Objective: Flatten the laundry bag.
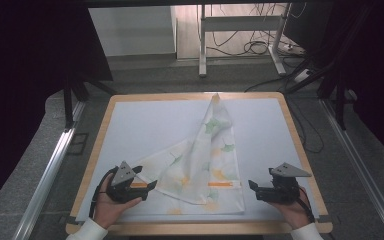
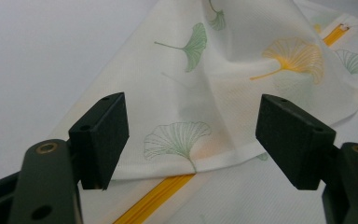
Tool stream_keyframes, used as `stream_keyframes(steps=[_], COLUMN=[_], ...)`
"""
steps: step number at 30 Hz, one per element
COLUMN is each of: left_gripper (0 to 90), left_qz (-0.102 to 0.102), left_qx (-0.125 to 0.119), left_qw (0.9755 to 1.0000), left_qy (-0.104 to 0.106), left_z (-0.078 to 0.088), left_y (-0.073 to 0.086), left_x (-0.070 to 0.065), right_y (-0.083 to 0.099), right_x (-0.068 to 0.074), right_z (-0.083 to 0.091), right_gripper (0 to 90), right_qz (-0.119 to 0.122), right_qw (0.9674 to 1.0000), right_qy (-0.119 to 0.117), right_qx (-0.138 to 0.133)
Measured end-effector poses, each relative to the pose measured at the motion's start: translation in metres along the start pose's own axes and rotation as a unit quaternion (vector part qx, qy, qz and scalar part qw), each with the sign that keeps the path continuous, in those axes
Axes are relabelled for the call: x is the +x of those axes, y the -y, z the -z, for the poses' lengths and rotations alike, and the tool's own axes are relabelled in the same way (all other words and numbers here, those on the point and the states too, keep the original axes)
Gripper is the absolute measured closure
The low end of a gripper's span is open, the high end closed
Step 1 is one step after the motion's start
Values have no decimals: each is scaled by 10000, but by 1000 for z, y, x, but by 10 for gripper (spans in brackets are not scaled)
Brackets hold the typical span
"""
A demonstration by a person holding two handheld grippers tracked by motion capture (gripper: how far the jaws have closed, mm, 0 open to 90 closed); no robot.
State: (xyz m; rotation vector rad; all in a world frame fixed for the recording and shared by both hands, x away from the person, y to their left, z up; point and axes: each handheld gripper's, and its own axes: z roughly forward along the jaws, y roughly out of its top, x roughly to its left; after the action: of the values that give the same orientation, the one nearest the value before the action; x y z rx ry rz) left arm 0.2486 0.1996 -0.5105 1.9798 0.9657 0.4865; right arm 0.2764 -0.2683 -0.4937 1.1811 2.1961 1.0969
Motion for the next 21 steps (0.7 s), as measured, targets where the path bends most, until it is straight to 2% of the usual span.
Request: stream_keyframes(steps=[3,9,13,21], left_gripper=[251,252,254,276], left_qz=[114,25,42,70], left_qx=[-32,-7,-43,-70], left_qw=[9999,10000,10000,9997], left_qy=[-17,-62,-61,-203], left_z=[2,4,6,7], left_y=[2,4,2,2], left_x=[5,3,2,2], right_y=[0,-4,-3,-2], right_x=[-1,-1,-1,2], right_z=[0,2,4,3], right_gripper=[158,218,229,266], right_qz=[-54,-66,-38,17], right_qw=[10000,9996,9995,9995], right_qy=[-61,-214,-266,-287], right_qx=[1,-145,-163,-129])
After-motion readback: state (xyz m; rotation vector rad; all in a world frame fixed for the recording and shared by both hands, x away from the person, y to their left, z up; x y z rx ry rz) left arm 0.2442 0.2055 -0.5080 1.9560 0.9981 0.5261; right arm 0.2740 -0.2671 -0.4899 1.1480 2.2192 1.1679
